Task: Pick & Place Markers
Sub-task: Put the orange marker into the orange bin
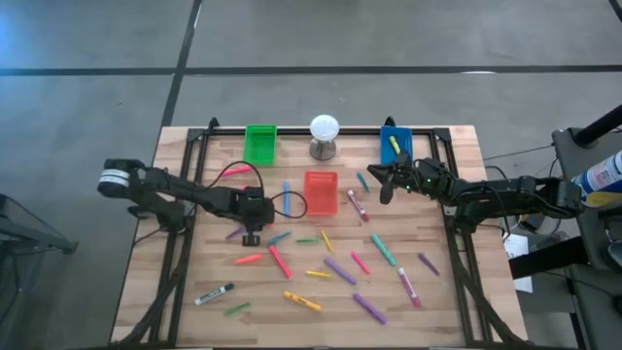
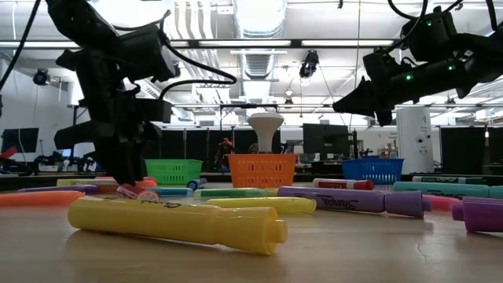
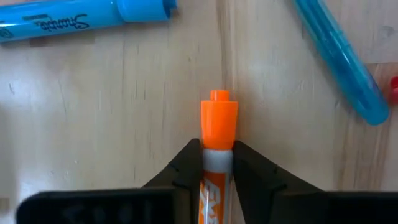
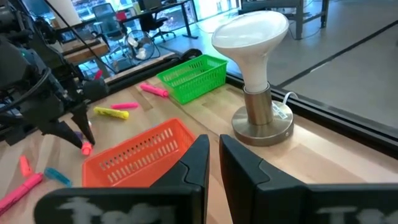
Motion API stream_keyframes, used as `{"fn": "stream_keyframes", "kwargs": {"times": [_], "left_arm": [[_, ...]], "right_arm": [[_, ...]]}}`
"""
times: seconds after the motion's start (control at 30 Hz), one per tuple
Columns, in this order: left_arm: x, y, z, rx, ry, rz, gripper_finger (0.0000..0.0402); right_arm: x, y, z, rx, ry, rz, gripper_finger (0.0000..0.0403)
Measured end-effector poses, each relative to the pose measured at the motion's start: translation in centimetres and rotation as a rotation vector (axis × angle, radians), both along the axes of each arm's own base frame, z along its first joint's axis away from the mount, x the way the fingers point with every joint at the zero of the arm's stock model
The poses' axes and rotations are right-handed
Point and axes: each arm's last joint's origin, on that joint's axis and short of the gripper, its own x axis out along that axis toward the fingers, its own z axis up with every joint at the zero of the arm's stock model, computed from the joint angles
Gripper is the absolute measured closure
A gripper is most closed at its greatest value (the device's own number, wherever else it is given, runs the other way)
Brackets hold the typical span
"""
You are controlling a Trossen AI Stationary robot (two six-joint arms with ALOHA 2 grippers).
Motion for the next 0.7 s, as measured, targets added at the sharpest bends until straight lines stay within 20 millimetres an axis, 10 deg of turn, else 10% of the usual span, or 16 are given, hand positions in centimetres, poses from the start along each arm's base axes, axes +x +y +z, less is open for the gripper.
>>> {"fn": "stream_keyframes", "kwargs": {"times": [0.43,0.7], "left_arm": [[4.9,3.7,10.4,-0.265,-0.620,0.489,0.0344],[7.1,6.3,10.2,-0.466,-0.787,0.629,0.0344]], "right_arm": [[0.0,0.0,0.0,-0.003,0.000,-0.015,0.0369],[0.0,-0.1,0.0,-0.020,0.011,-0.021,0.0369]]}}
